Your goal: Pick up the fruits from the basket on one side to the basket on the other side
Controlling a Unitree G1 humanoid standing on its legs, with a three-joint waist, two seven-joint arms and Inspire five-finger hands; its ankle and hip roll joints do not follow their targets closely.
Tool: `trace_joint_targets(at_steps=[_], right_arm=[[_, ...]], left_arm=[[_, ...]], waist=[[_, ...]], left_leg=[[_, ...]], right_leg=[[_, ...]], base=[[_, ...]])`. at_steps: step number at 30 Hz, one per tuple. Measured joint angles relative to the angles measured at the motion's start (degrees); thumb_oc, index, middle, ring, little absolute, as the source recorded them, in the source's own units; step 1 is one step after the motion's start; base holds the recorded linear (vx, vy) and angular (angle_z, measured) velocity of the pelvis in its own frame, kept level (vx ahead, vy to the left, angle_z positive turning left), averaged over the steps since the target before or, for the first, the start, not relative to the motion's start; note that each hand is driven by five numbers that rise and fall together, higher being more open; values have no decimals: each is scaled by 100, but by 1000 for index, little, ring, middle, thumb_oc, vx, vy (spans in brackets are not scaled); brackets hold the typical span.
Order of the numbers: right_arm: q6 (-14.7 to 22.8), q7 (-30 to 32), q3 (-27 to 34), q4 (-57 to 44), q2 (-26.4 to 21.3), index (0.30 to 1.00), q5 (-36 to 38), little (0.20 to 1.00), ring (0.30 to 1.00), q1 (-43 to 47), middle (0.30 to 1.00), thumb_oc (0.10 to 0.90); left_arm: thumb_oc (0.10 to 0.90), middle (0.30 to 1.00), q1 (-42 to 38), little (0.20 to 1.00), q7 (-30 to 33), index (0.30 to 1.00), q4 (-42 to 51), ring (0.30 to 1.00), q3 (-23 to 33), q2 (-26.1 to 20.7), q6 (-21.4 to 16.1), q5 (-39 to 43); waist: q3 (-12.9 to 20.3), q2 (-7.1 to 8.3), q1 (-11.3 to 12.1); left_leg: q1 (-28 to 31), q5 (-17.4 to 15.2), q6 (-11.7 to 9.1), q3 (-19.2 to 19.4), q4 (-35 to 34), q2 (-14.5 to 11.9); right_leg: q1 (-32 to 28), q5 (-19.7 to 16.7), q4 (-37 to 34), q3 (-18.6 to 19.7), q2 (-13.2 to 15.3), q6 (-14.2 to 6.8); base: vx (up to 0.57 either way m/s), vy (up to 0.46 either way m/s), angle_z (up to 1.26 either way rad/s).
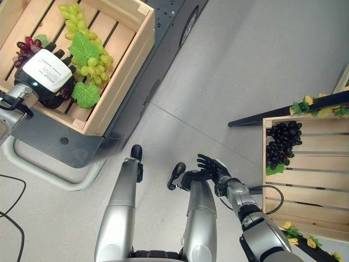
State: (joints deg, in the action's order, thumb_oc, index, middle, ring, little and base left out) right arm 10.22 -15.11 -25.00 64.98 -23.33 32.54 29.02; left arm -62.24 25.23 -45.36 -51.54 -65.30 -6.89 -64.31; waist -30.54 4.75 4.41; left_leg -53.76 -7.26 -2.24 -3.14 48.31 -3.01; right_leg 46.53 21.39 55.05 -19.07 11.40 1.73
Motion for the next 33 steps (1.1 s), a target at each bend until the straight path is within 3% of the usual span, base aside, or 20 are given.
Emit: trace_joint_targets(at_steps=[2,5,9,13,19,21,22,23,30,33], right_arm=[[10,0,1,-1,1,900,1,900,900,-1,900,800],[12,0,1,-5,1,900,0,900,900,2,900,800],[10,0,-3,-8,9,900,2,900,900,35,900,800],[7,-62,-6,-68,27,900,197,900,900,114,900,800],[7,-71,-9,-107,30,900,397,900,900,107,900,800],[8,-70,-5,-105,28,900,404,900,900,106,900,800],[8,-71,-6,-106,31,900,404,900,900,104,900,800],[9,-71,-7,-106,36,900,409,900,900,96,900,800],[19,-134,-6,-103,94,900,447,900,900,83,900,800],[28,-139,-4,-94,127,900,448,900,900,75,900,800]], left_arm=[[800,900,-95,900,-205,900,29,900,-53,-82,-211,361],[800,900,-313,900,-1088,900,153,900,-174,-140,-417,1094],[800,900,-545,900,-2531,900,514,900,-173,-195,-186,2201],[800,900,-728,900,-3034,900,568,900,-192,-127,88,2314],[800,900,-1041,900,-3264,900,609,900,-498,7,376,2133],[712,768,-1099,768,-3302,768,619,768,-551,58,421,1989],[579,568,-1120,568,-3335,568,630,568,-562,82,438,1924],[400,300,-1161,300,-3370,300,645,300,-601,131,508,1830],[400,300,-1073,300,-3335,300,519,300,-911,153,462,1606],[400,300,-960,300,-3023,300,465,300,-906,154,458,1552]], waist=[[0,1,-2],[0,1,-1],[1,-1,1],[3,-5,-44],[4,-4,-43],[5,-5,-42],[5,-5,-42],[5,-4,-42],[5,-4,-60],[5,-4,-37]], left_leg=[[-20,1,2,6,-18,2],[-16,10,12,30,-84,3],[8,10,13,59,-160,3],[37,12,8,80,-214,-3],[46,51,-51,60,-308,-3],[45,56,-62,54,-316,-2],[44,59,-67,48,-317,-3],[42,62,-71,39,-323,-2],[121,52,-55,37,-335,2],[161,48,-49,34,-330,5]], right_leg=[[14,-4,-19,-1,3,-3],[18,-21,-68,-3,6,-9],[15,-35,-137,5,9,-28],[13,-35,-165,10,9,-24],[12,-26,-213,-23,7,-5],[8,-23,-219,-37,6,-1],[3,-23,-225,-45,5,-1],[-4,-23,-239,-58,2,-1],[-124,-28,-306,-83,6,-7],[-172,-29,-308,-83,7,-8]], base=[[-18,34,2],[-25,39,2],[-13,21,0],[0,0,0],[-12,-25,2],[-7,-40,2],[-6,-51,3],[-8,-62,3],[-4,-18,0],[-3,-8,1]])
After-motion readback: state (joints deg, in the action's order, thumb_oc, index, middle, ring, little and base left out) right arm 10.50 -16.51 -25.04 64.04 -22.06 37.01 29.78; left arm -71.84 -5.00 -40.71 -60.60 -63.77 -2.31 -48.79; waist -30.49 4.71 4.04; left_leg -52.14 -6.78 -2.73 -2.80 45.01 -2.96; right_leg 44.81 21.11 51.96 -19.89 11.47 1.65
